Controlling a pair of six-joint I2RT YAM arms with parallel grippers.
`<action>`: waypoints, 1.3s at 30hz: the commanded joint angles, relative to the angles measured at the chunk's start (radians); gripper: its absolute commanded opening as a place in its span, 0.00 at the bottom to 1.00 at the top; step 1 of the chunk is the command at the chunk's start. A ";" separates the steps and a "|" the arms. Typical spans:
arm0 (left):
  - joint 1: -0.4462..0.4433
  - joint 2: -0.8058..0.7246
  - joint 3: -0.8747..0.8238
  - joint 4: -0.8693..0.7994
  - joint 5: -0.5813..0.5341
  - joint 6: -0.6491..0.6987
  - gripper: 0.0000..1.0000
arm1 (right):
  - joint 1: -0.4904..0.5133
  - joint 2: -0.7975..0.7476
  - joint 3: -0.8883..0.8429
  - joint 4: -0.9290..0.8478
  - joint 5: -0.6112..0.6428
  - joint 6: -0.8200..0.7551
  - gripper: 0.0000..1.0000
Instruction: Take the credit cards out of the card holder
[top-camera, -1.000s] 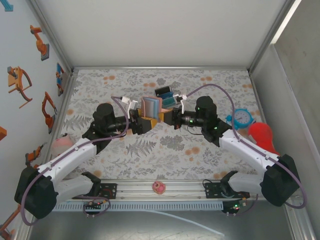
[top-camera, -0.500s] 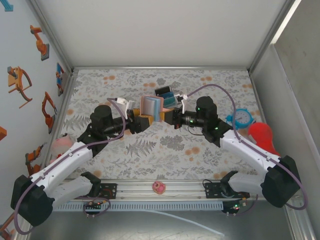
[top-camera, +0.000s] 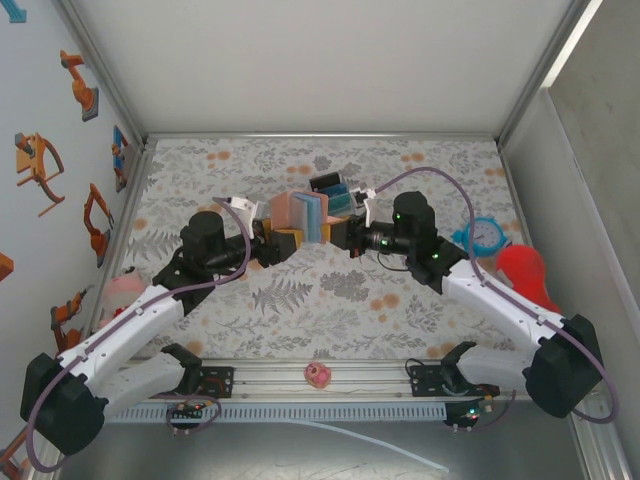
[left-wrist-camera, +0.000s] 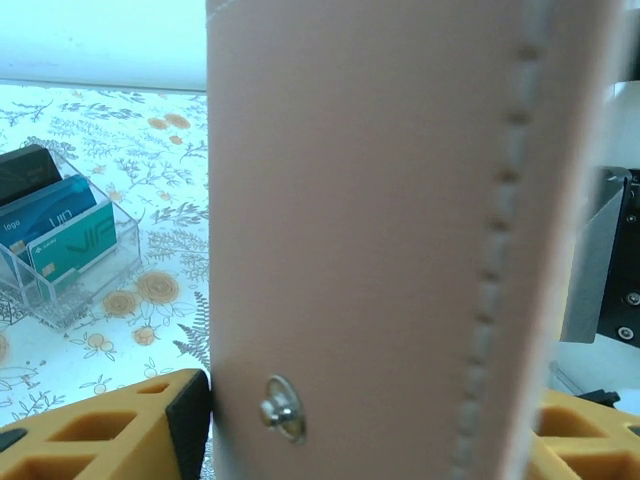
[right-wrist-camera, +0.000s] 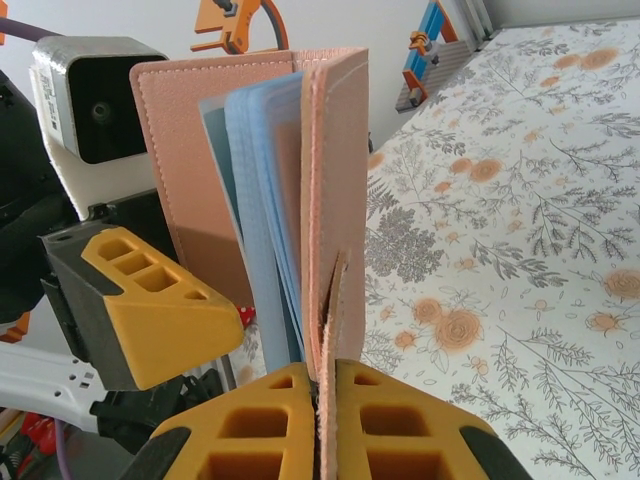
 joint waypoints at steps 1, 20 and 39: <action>-0.003 0.000 0.030 0.017 0.001 0.015 0.53 | 0.003 -0.019 0.047 0.011 0.006 -0.012 0.00; -0.011 0.002 0.019 0.078 0.047 -0.022 0.02 | 0.005 -0.010 0.116 -0.108 0.060 -0.092 0.38; -0.011 0.018 0.034 0.064 0.073 -0.023 0.66 | 0.012 -0.004 0.127 -0.118 0.080 -0.079 0.00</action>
